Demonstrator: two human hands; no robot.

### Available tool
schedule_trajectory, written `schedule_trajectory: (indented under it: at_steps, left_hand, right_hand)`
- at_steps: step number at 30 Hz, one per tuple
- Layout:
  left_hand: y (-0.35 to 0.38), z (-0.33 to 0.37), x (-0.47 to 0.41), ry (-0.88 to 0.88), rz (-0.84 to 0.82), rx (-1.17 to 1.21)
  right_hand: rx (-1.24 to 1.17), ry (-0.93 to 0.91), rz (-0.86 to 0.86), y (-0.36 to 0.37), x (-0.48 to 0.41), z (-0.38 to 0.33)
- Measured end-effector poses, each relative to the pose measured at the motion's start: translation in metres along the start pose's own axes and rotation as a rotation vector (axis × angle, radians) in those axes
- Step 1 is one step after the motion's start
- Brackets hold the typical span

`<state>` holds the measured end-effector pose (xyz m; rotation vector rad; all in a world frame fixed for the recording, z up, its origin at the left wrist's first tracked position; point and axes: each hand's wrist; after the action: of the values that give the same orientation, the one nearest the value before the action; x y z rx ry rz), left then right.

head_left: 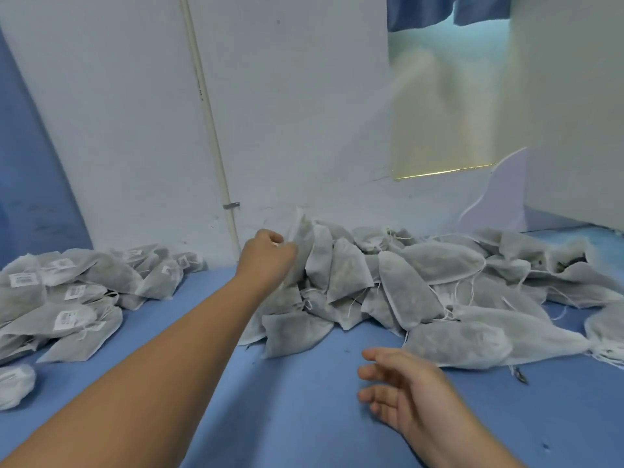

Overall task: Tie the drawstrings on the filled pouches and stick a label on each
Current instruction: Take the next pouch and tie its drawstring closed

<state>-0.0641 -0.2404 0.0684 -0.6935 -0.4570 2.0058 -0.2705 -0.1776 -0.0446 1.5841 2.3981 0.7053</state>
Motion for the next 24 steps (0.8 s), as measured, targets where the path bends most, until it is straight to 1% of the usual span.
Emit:
schedule_trajectory:
  at_steps: [3, 5, 9, 12, 15, 18, 20, 22, 24]
  left_hand:
    - [0.007, 0.004, -0.026, -0.007, 0.064, 0.011]
    - [0.014, 0.005, -0.038, -0.002, 0.074, 0.008]
    - [0.030, 0.004, -0.052, -0.054, -0.023, -0.014]
    - [0.043, 0.000, -0.055, -0.052, -0.063, 0.041]
    - [0.052, -0.004, -0.053, -0.013, -0.007, 0.032]
    - [0.048, -0.003, -0.048, 0.026, 0.085, 0.004]
    - [0.038, 0.001, -0.043, 0.106, 0.152, -0.008]
    - [0.025, 0.007, -0.031, 0.201, 0.159, 0.053]
    - [0.013, 0.010, -0.013, 0.226, 0.114, 0.177]
  right_hand:
    - [-0.004, 0.013, 0.003, 0.000, -0.003, -0.001]
    - [-0.015, 0.017, -0.003, 0.001, -0.003, -0.002]
    - [-0.034, 0.026, 0.001, 0.001, -0.002, -0.003]
    - [-0.023, 0.026, 0.001, 0.000, 0.000, -0.004]
    - [-0.017, 0.030, -0.008, 0.002, 0.002, -0.004]
    - [-0.013, 0.031, -0.016, 0.004, 0.003, -0.004]
    - [-0.014, 0.033, -0.016, 0.004, 0.004, -0.003]
    - [-0.010, 0.033, -0.011, 0.003, 0.005, -0.003]
    - [0.011, 0.028, -0.012, 0.004, 0.007, -0.003]
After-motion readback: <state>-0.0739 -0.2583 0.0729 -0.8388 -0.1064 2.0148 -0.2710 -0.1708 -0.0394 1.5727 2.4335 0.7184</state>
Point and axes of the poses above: each hand's wrist, its own x-axis away from the middle knuckle, its own y-axis out of the palm, z = x × y, and after that the axes turned 6 degrees about -z, right-handed
